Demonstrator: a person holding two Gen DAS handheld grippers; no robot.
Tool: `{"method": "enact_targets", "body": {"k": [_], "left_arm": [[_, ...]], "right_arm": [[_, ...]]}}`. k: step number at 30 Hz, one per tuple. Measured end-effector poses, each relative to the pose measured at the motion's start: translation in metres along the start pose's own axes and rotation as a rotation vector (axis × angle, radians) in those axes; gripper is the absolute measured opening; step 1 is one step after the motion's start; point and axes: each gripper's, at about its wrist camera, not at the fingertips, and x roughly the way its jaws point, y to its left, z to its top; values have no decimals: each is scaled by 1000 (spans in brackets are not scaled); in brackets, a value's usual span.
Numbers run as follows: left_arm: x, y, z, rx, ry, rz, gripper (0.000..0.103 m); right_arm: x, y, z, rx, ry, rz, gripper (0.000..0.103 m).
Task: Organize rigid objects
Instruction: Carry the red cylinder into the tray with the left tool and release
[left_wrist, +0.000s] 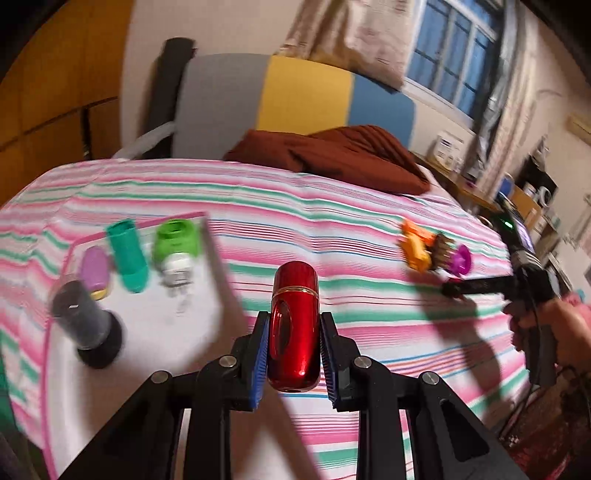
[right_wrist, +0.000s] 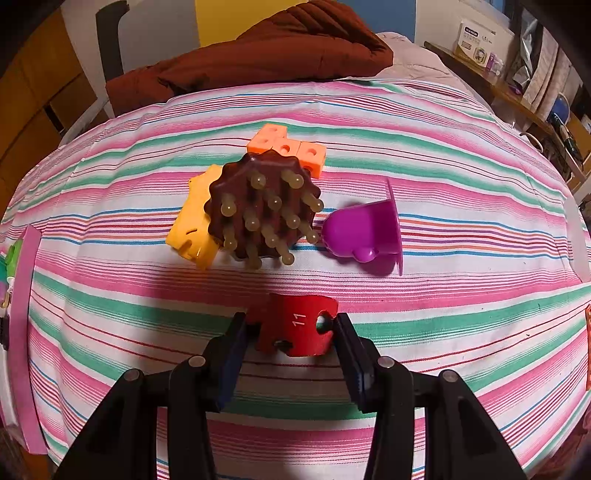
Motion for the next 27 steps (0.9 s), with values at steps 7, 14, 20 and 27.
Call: {"method": "enact_targets", "body": {"k": [7,14,20,27], "left_arm": [[9,56,1,-139,66,72,26],[22,86,5,-188,108,150,26],[35,103,6,-220,149,173,26],[36,111,2,-268,144,157,29]], "right_arm": [[1,1,0,-3,-3,-5,47],[1,1,0,8,-8,-1,47],[-8,11,5,-13,-58,73,47],[-14,38,5,-128,-102,98,47]]}}
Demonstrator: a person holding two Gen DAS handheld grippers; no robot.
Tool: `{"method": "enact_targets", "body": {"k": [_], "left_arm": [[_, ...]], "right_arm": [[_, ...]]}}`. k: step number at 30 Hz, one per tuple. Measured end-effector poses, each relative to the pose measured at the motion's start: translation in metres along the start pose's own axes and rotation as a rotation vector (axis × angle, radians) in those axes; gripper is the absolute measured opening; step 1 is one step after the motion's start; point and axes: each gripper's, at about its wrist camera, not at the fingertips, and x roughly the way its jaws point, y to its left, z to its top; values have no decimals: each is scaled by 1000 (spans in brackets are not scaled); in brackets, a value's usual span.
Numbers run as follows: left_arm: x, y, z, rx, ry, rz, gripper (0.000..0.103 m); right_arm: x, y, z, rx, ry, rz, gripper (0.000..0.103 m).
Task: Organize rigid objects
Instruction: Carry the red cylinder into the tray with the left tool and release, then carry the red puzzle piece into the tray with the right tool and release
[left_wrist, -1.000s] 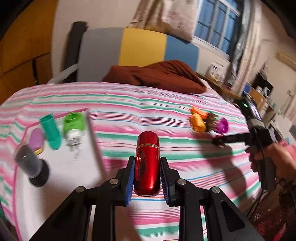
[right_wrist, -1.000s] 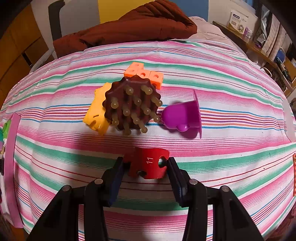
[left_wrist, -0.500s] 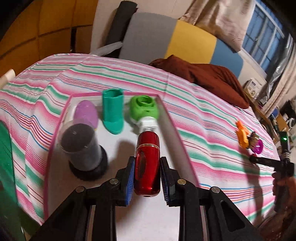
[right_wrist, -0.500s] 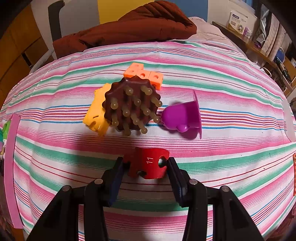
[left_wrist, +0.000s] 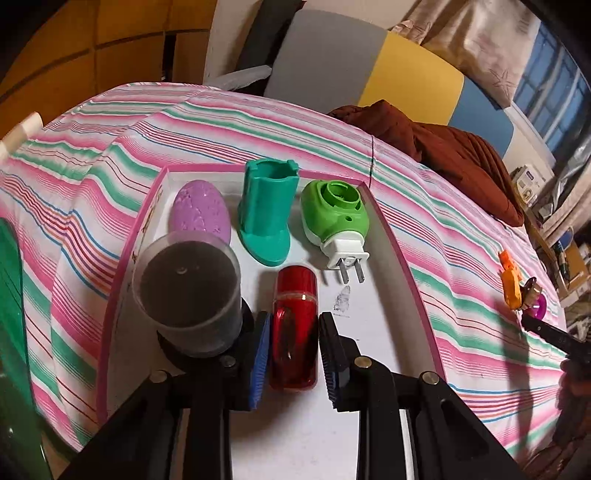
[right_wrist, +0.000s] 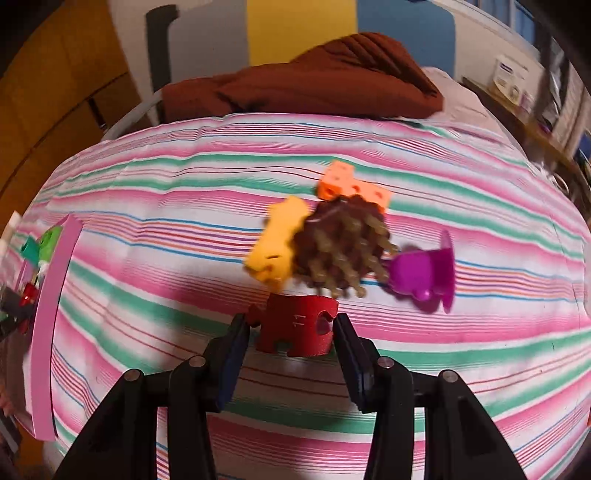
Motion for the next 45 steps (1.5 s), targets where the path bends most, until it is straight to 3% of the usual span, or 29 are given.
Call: {"method": "enact_targets", "body": {"k": [2,7,13,18,23,34,45], "left_arm": [[-4,-2,-1,9,-12,-1,35],[-24,-12,-12,64,-72,1,63],[-46,-23,-30,141,-151,20,85],[-52,-19,-43,185,-148,44,90],[-58,-4,-50,137,-120,32,90],[-63,-6,-53,164,-138,58,93],[-70,4,-55,156,-161,61,93]], "right_arm": [[0,4,0,-20,-4,4,47],[1,14,-3,-55,5,20,47],[1,24,-7,-74,8,52,47],[-5,37,-9,-111,-17,77,47],[-13,55,-12,-154,-47,166,47],[-33,138,-24,-264,-75,311,47],[-50,216,-23,-368,-87,403,47]]}}
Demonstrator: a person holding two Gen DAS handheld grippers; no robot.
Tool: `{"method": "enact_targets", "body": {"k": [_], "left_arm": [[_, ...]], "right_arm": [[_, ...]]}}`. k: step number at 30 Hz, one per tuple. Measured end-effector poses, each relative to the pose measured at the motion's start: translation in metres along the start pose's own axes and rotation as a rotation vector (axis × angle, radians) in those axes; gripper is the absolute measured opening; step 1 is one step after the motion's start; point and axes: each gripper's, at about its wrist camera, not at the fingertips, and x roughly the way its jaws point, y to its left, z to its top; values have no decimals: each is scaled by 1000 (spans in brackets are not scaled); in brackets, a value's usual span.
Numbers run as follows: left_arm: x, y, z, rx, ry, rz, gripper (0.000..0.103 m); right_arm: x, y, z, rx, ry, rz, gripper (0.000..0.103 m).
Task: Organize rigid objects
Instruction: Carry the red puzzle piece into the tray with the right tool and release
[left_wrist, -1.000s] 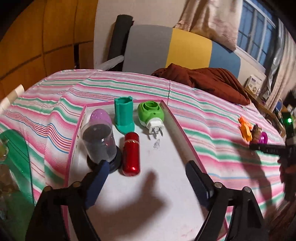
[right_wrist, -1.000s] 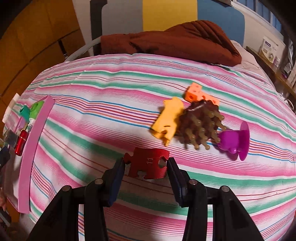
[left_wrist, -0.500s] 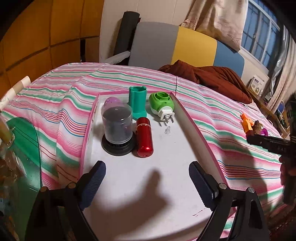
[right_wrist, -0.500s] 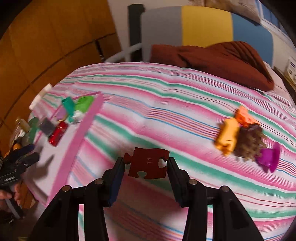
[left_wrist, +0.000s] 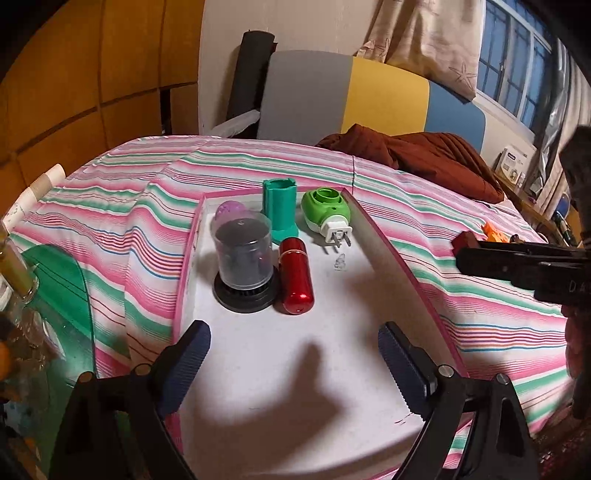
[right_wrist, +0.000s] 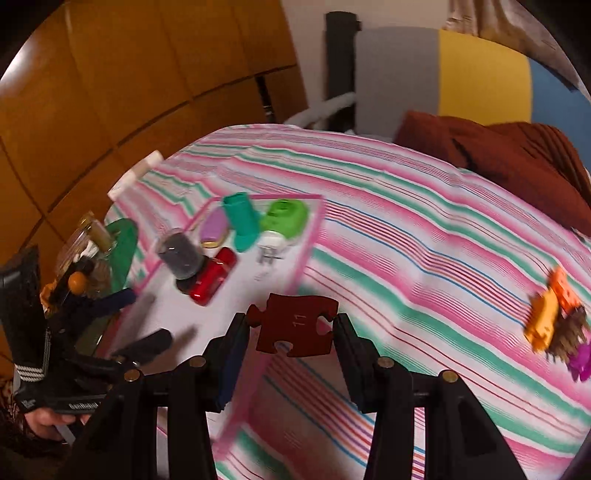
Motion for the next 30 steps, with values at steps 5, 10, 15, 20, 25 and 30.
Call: {"method": "enact_targets", "body": {"k": [5,10,15,20,25,30], "left_arm": [[-3,6,-3,-10,-2,5,93],[-8,13,-6,-18,-2,11,93],[-8,20,-9,-38,10,22,93],[-7,22,-11,-51,16,8,93],[-7,20,-11,-44,13,5,93],[-8,18,-12,-43,13,1,93]], "right_arm": [[24,32,8,-87,53,-9,47],[57,55,15,-163,113,-41,47],[84,56,23,-157,148,-67,47],[98,49,30,-101,145,-86,47],[83,48,30,-82,93,-90,49],[63,44,24,-65,43,-106,50]]}}
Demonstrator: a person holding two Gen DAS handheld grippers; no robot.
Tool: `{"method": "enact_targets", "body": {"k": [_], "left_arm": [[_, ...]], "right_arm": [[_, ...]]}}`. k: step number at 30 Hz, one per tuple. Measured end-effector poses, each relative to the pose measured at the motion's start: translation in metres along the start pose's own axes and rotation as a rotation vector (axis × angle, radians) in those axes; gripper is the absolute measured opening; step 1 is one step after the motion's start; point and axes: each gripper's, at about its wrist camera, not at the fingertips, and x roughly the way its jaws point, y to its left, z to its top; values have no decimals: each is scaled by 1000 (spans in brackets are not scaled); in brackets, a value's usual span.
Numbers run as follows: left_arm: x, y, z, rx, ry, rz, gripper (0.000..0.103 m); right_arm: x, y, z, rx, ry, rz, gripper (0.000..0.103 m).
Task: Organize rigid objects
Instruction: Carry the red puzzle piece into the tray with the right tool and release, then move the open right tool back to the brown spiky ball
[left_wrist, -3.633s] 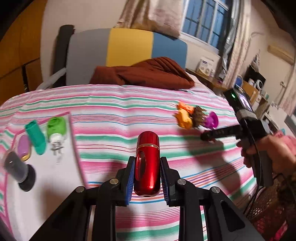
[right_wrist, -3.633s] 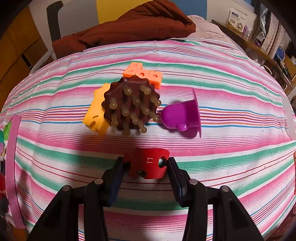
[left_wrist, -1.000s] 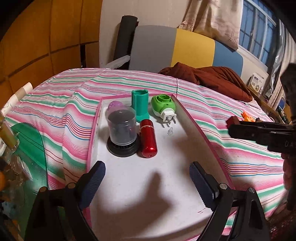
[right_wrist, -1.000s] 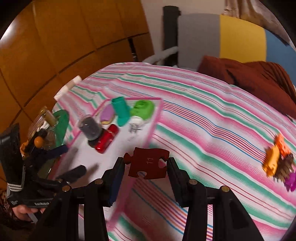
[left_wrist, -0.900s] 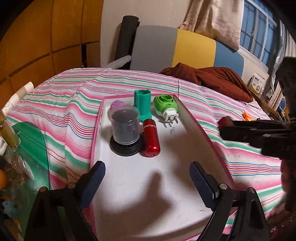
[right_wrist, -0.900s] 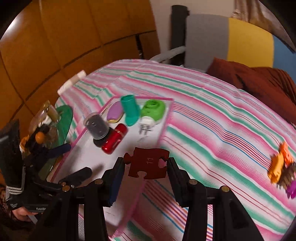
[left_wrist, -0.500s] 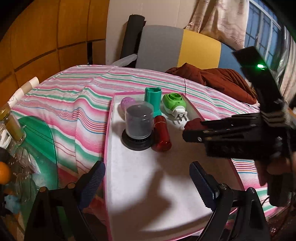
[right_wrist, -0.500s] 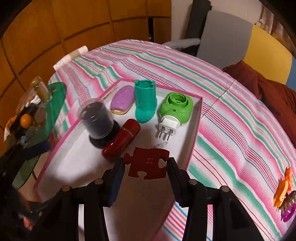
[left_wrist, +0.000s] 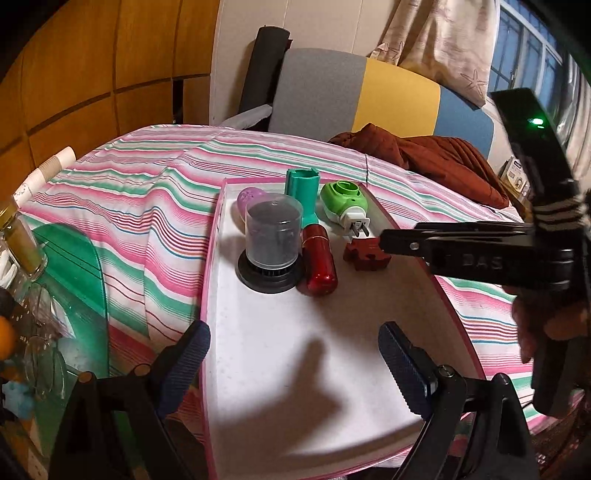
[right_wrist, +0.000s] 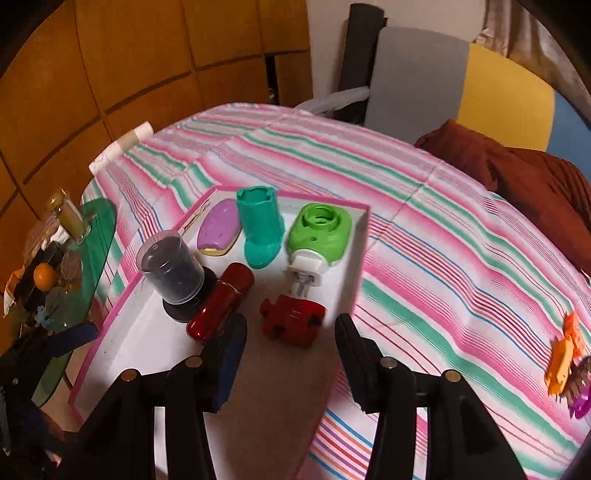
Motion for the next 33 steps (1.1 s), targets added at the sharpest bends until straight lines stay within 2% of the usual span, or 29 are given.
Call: {"method": "enact_targets", "body": {"k": [7,11,18,29,31,33], "left_arm": [[1,-6,-1,14,7,-7,93],[0,-11,-2,24,10,-26,93],[-3,-24,-2,51,9,-50,93],[-6,-58,-2,143,15,-84,93],[-7,-65,-2,161,14,-88,93],[-8,-75,-1,187,15,-97,93]], "right_arm": [[-20,-23,-12,109,-20,13,50],[-26,-34,-18,124,-18,-13,50],[-31,-60,-36,170,6,-77,50],[-36,-123,-75,222,92,-207,50],[-41,-135,-78,224,90,-231,50],[-51,-153,-78,240,63,-294,50]]}}
